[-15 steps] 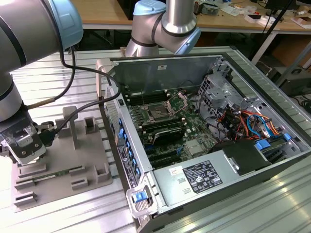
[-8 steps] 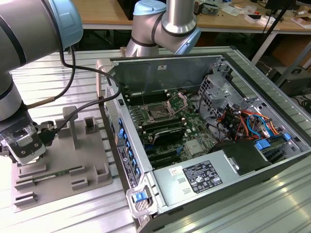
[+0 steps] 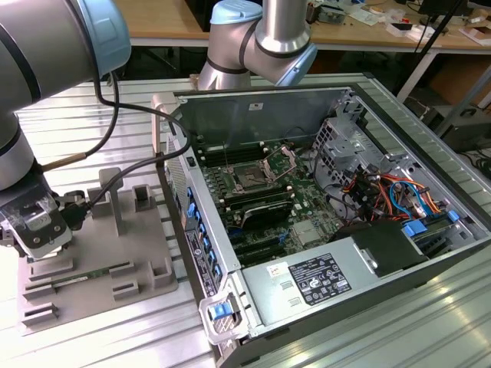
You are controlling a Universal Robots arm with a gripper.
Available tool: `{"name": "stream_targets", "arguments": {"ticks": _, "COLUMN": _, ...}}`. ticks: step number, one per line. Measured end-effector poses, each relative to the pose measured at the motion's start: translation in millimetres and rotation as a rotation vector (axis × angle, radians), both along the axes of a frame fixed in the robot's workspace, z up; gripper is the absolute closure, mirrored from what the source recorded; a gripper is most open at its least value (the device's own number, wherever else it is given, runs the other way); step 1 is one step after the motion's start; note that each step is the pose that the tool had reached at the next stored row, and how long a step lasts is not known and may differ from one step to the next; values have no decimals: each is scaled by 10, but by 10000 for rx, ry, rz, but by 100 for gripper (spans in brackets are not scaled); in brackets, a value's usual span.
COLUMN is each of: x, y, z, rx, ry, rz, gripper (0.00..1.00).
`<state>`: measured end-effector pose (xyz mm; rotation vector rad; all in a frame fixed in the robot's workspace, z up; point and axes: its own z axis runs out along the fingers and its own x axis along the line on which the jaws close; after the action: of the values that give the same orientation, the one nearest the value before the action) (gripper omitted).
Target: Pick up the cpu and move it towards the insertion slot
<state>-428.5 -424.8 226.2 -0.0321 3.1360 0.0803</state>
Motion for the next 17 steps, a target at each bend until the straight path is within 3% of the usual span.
{"name": "stream_targets", "arguments": {"ticks": 17, "x": 0, "y": 0, "z": 43, "rx": 0, "ry": 1, "rz": 0, "gripper": 46}}
